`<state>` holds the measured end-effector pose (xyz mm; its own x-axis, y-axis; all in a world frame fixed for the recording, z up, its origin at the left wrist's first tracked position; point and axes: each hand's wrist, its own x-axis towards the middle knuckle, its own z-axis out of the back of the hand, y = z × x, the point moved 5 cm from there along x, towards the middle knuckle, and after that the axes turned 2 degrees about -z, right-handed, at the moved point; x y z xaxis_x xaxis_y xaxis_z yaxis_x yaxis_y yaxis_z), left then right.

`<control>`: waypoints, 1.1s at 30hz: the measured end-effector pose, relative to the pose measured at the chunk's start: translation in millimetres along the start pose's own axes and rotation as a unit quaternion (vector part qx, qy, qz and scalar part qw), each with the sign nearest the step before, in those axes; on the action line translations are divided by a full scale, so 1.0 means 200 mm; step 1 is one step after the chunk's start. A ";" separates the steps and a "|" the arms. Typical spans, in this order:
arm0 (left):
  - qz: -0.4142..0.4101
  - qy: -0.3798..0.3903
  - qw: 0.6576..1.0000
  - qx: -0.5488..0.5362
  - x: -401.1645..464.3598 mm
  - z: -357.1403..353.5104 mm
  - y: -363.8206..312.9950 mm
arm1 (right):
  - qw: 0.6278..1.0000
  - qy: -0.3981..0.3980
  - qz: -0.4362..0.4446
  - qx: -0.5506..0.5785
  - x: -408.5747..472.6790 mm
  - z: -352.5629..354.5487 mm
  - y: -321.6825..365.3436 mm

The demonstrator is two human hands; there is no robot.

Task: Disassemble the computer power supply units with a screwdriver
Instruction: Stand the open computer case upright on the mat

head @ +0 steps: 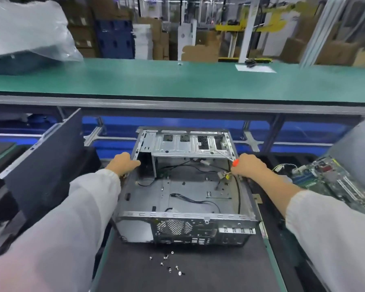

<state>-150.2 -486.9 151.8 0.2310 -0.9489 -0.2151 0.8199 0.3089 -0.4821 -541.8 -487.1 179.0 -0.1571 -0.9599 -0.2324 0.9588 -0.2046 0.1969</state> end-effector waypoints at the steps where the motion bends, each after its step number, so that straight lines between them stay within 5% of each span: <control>1: 0.006 0.009 1.000 -0.019 0.03 0.00 0.01 | 0.999 0.038 -0.006 0.007 0.01 0.00 0.00; 5: 0.039 0.033 0.998 -0.045 0.11 -0.04 0.03 | 0.990 0.111 -0.043 0.072 0.07 -0.01 -0.01; 12: -0.015 -0.056 0.991 -0.124 0.09 -0.04 0.03 | 0.996 0.062 -0.015 0.070 0.12 0.00 -0.03; 20: -0.091 -0.173 0.969 -0.154 0.05 0.26 -0.17 | 0.990 -0.107 0.017 0.085 0.11 0.29 -0.03; 27: -0.199 -0.380 0.883 -0.190 -0.03 0.27 -0.23 | 0.903 -0.366 0.017 0.226 0.04 0.18 -0.04; 33: -0.156 -0.344 0.900 -0.219 0.00 -0.04 -0.04 | 0.860 -0.386 0.080 0.324 0.05 -0.17 -0.13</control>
<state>-160.8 -488.5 148.2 0.4182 -0.7625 0.4937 0.6517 -0.1268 -0.7479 -561.3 -484.4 140.0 -0.3864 -0.7752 0.4998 0.6893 0.1174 0.7149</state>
